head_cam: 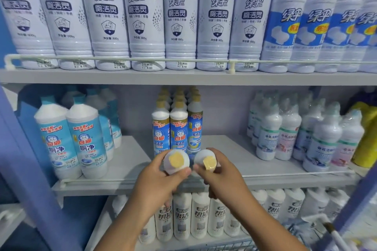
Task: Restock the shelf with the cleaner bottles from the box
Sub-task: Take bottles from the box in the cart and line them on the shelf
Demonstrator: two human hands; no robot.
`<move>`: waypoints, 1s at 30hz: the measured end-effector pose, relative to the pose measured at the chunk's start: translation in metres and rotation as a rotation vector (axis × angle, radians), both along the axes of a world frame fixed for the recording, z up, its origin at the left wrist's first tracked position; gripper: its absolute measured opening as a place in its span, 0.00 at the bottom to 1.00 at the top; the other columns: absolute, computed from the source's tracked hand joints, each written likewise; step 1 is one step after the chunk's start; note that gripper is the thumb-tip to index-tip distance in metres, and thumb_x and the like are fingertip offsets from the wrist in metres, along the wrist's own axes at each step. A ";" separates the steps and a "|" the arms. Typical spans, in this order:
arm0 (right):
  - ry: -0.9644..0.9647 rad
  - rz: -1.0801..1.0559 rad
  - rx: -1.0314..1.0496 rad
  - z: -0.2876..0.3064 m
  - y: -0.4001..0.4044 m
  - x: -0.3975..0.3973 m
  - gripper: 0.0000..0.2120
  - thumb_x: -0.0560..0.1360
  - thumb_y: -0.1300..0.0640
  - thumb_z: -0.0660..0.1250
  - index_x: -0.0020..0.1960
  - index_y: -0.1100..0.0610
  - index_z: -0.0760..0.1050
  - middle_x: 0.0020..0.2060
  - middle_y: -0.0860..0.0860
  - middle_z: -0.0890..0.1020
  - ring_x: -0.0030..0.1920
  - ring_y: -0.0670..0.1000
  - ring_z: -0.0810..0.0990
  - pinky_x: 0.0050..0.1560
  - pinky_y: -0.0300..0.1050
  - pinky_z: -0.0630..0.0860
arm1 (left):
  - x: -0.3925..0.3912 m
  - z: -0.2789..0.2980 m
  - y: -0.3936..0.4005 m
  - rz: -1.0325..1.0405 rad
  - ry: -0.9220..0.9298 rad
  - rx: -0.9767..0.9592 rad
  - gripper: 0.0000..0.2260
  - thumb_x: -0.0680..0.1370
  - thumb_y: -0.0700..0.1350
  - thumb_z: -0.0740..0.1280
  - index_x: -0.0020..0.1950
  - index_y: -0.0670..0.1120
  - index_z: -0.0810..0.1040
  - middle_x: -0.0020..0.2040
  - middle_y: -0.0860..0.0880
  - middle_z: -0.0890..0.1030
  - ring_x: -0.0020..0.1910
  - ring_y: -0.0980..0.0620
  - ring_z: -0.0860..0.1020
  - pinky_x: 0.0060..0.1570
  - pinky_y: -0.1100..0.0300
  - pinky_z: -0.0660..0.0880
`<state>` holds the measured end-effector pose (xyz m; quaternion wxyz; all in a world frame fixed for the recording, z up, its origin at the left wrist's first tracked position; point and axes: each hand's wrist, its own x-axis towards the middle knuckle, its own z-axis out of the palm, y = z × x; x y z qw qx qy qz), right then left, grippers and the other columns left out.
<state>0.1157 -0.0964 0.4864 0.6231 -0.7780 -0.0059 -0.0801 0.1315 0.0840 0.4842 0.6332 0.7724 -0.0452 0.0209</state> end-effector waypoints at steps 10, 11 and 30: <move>0.046 -0.147 -0.395 0.060 -0.002 0.081 0.24 0.65 0.28 0.68 0.40 0.49 0.82 0.37 0.44 0.84 0.40 0.47 0.82 0.39 0.46 0.76 | 0.068 0.041 -0.010 0.145 -0.030 0.187 0.20 0.71 0.67 0.69 0.53 0.53 0.81 0.41 0.57 0.82 0.38 0.57 0.80 0.32 0.59 0.77; 0.049 -0.151 -0.405 0.062 -0.002 0.089 0.26 0.64 0.28 0.67 0.41 0.50 0.82 0.39 0.46 0.84 0.41 0.48 0.82 0.39 0.46 0.76 | 0.075 0.040 -0.011 0.167 -0.047 0.224 0.22 0.70 0.70 0.69 0.52 0.54 0.81 0.43 0.58 0.82 0.41 0.57 0.81 0.37 0.55 0.80; -0.177 -0.205 -0.247 -0.015 0.006 0.146 0.16 0.75 0.35 0.65 0.59 0.41 0.74 0.51 0.41 0.82 0.51 0.43 0.81 0.50 0.44 0.79 | 0.093 -0.062 -0.017 0.236 -0.270 0.411 0.22 0.74 0.61 0.70 0.61 0.50 0.74 0.52 0.52 0.85 0.48 0.52 0.83 0.44 0.52 0.80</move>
